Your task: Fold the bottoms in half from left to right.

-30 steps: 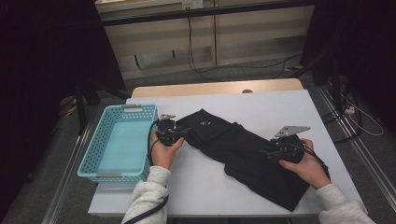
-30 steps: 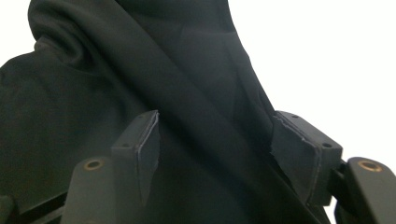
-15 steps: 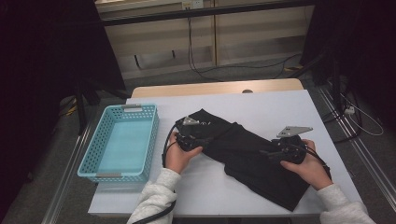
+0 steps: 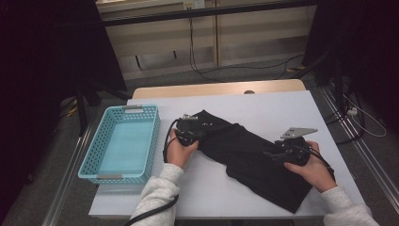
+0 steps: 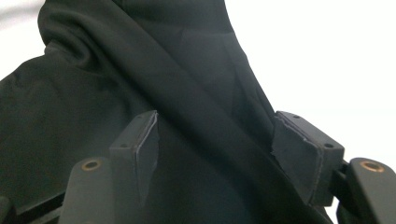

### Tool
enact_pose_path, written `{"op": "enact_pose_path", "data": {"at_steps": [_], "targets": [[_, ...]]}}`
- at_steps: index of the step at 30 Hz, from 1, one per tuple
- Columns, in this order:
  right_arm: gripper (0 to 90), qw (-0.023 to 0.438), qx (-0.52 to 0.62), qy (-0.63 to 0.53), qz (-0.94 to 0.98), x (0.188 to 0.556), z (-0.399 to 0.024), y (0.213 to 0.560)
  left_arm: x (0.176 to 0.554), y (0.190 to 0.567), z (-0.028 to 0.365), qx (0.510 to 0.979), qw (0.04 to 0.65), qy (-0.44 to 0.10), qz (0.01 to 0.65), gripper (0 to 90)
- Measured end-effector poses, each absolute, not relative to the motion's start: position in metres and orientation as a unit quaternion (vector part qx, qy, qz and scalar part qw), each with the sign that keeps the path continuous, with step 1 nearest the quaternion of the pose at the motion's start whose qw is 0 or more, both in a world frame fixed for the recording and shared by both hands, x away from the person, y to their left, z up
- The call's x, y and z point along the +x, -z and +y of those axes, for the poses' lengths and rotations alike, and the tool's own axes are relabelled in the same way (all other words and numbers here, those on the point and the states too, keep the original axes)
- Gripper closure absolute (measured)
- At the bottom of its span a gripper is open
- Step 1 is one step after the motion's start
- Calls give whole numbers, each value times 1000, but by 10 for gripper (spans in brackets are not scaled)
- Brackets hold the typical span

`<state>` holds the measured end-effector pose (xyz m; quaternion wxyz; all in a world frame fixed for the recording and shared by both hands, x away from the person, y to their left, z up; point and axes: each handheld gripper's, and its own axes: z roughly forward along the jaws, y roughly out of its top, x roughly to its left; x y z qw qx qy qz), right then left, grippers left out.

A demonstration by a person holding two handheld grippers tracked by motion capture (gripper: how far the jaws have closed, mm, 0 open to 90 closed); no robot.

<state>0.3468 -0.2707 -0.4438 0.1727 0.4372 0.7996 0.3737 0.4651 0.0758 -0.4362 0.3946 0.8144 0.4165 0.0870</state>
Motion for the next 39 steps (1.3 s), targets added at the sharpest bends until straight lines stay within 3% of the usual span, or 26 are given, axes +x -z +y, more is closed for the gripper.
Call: {"op": "enact_pose_path", "data": {"at_steps": [4, 8, 9, 10, 11, 14, 20, 29, 39], "targets": [[321, 171, 436, -377, 799, 347, -271, 443, 486, 418, 76, 807, 405, -85, 422, 861], [321, 172, 438, -378, 797, 347, -274, 442, 510, 405, 79, 798, 409, -124, 425, 853], [318, 173, 438, -379, 797, 347, -275, 442, 510, 405, 79, 798, 409, -124, 425, 808], [314, 173, 441, -379, 795, 346, -277, 442, 520, 405, 82, 780, 417, -144, 445, 634], [313, 176, 441, -380, 794, 346, -279, 442, 523, 405, 85, 774, 415, -146, 456, 544], [307, 181, 449, -379, 788, 345, -286, 441, 524, 406, 91, 756, 428, -136, 476, 362], [306, 185, 465, -376, 780, 340, -300, 443, 513, 419, 103, 768, 412, -134, 471, 277], [310, 203, 484, -366, 768, 329, -319, 439, 485, 435, 107, 785, 402, -121, 455, 235], [475, 209, 526, -336, 753, 319, -346, 443, 469, 442, 110, 790, 406, -119, 445, 216]]}}
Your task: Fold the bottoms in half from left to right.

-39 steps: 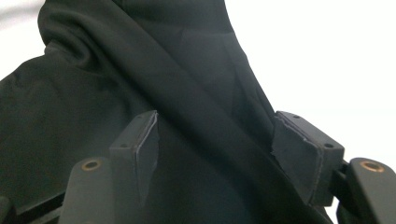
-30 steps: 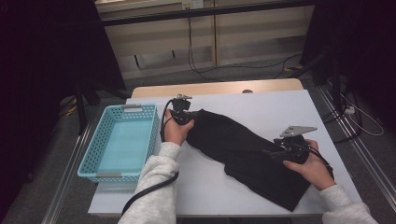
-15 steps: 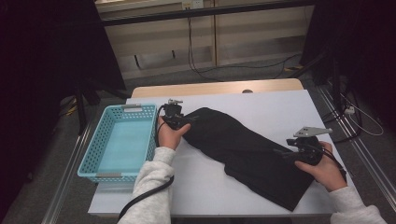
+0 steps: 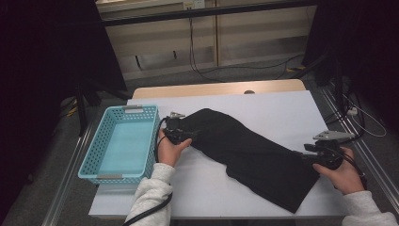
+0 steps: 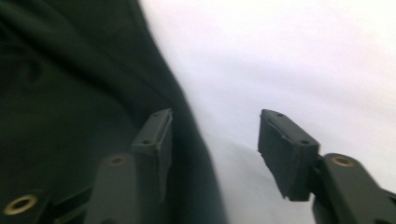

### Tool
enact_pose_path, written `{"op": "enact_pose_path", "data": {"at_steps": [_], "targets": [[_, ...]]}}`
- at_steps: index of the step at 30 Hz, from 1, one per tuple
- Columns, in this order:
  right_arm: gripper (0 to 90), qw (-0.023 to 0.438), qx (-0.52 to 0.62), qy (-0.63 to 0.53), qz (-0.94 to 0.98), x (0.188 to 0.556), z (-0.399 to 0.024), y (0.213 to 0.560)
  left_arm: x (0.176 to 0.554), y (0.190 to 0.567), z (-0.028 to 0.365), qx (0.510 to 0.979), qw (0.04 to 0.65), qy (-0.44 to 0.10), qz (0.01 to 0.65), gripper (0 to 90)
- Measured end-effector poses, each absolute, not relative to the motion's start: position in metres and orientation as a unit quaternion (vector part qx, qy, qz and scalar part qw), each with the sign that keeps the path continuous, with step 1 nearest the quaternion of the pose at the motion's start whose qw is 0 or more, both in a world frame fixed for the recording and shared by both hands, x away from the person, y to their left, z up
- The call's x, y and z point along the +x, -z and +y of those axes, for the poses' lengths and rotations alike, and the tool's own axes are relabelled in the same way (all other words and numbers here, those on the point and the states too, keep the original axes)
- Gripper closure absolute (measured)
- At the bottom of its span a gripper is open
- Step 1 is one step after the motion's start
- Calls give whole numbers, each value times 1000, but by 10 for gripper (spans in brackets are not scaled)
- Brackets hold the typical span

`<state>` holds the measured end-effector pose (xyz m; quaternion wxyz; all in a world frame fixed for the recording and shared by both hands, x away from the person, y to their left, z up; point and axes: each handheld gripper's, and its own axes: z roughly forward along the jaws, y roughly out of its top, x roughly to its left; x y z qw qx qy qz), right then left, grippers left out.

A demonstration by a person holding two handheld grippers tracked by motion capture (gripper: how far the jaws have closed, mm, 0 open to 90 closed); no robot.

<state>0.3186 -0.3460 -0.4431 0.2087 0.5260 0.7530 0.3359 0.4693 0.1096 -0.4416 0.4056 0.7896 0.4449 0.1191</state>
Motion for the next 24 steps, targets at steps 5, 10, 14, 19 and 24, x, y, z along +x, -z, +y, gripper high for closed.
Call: {"op": "enact_pose_path", "data": {"at_steps": [5, 10, 14, 19, 24], "targets": [[550, 183, 536, -320, 759, 314, -350, 450, 469, 441, 110, 793, 404, -118, 441, 209], [810, 160, 523, -316, 775, 312, -341, 452, 471, 443, 111, 788, 398, -122, 452, 197], [891, 144, 518, -322, 779, 312, -345, 451, 473, 444, 115, 782, 395, -127, 465, 183], [893, 167, 533, -307, 771, 313, -364, 447, 476, 446, 121, 776, 386, -137, 479, 179], [850, 181, 528, -305, 772, 316, -369, 448, 479, 450, 124, 770, 376, -147, 495, 182]]}}
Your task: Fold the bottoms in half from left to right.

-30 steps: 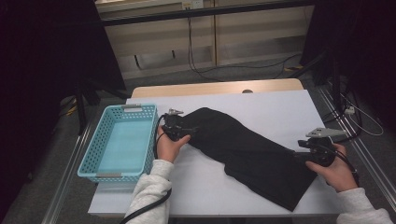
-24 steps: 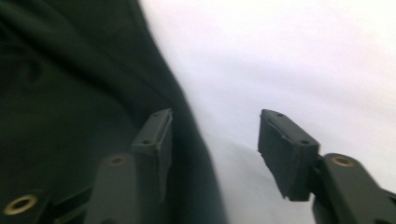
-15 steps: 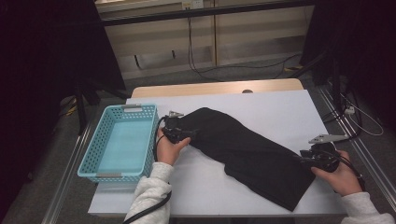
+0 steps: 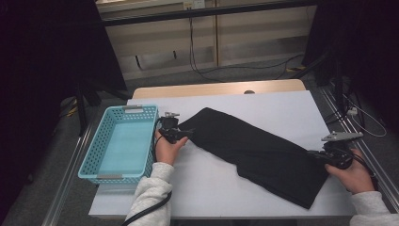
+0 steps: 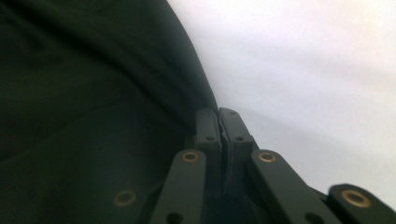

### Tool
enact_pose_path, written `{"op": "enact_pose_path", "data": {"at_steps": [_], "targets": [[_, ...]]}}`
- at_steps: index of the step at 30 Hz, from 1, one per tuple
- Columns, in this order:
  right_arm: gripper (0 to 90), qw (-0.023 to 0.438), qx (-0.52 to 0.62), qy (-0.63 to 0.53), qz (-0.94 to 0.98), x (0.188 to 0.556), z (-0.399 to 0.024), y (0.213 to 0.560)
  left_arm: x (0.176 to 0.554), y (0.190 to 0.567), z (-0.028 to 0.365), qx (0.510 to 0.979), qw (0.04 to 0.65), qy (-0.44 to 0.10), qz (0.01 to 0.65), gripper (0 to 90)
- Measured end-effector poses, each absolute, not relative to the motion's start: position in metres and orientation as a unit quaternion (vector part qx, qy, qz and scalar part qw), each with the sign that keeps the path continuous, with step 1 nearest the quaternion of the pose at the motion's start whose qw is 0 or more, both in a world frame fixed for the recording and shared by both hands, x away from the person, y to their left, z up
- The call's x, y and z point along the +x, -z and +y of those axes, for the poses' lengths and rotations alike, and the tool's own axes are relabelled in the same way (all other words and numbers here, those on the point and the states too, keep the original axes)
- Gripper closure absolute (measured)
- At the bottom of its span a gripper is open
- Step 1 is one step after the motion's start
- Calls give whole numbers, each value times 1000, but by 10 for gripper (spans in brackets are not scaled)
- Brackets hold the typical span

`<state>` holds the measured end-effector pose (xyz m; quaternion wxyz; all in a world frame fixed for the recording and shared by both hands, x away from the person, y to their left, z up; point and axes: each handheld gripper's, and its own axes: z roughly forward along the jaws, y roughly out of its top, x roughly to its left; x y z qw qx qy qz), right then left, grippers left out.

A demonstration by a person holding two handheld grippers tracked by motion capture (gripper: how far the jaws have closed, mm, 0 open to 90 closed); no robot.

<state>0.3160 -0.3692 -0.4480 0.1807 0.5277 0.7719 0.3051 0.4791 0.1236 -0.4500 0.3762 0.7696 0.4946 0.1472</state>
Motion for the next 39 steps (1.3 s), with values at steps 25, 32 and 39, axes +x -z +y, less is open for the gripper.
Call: {"op": "enact_pose_path", "data": {"at_steps": [25, 32, 39], "targets": [[438, 186, 468, -353, 789, 320, -315, 440, 492, 456, 117, 742, 371, -120, 545, 836], [434, 180, 459, -354, 795, 318, -309, 442, 507, 442, 121, 733, 376, -127, 552, 852], [420, 181, 447, -359, 799, 314, -305, 439, 525, 437, 129, 717, 383, -141, 566, 850]]}}
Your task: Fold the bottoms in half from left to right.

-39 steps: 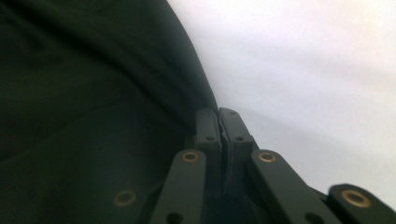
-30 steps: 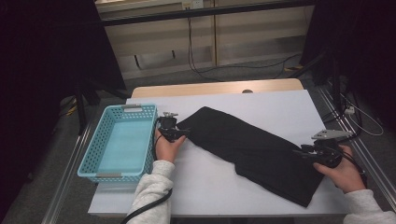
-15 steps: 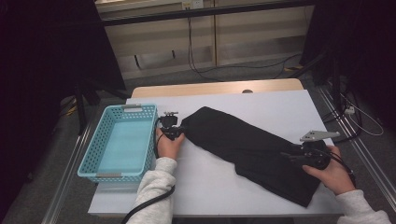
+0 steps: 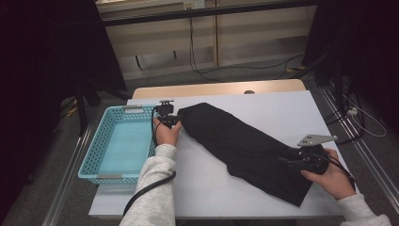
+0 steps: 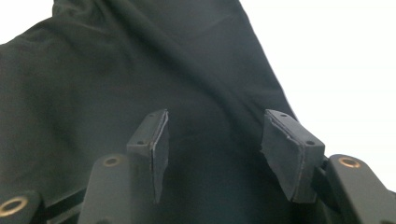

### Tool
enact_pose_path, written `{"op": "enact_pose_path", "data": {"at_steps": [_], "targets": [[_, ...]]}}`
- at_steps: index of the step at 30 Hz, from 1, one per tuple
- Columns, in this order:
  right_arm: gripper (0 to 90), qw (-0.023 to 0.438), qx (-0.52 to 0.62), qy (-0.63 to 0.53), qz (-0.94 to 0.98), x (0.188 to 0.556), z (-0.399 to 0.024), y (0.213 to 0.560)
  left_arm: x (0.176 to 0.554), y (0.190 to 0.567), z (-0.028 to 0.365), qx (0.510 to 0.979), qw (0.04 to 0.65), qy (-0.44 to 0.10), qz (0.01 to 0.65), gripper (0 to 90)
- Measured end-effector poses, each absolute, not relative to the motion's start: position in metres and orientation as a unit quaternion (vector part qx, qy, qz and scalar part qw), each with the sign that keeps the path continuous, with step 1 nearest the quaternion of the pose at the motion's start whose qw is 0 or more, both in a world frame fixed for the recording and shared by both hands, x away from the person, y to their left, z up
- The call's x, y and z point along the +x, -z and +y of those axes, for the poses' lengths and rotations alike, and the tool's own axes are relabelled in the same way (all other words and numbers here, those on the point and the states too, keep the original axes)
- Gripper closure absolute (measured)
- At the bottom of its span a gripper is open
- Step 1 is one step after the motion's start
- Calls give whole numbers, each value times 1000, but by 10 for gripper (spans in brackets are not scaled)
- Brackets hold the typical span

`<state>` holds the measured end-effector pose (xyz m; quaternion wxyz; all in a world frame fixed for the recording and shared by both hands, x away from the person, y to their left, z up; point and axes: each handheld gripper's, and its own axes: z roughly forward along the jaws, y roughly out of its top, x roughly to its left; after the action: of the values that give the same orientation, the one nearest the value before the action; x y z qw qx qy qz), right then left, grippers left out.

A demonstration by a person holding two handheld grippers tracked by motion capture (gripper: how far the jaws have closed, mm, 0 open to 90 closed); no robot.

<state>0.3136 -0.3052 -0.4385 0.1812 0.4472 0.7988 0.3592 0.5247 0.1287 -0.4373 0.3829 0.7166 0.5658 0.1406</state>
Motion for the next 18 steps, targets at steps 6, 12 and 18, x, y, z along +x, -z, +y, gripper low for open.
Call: {"op": "enact_pose_path", "data": {"at_steps": [6, 12, 18], "targets": [[456, 202, 497, -341, 772, 314, -337, 439, 524, 442, 128, 722, 385, -132, 560, 817], [535, 199, 524, -328, 760, 314, -355, 445, 522, 447, 127, 729, 379, -119, 557, 654], [775, 167, 535, -318, 765, 314, -358, 453, 519, 448, 130, 727, 377, -132, 559, 432]]}}
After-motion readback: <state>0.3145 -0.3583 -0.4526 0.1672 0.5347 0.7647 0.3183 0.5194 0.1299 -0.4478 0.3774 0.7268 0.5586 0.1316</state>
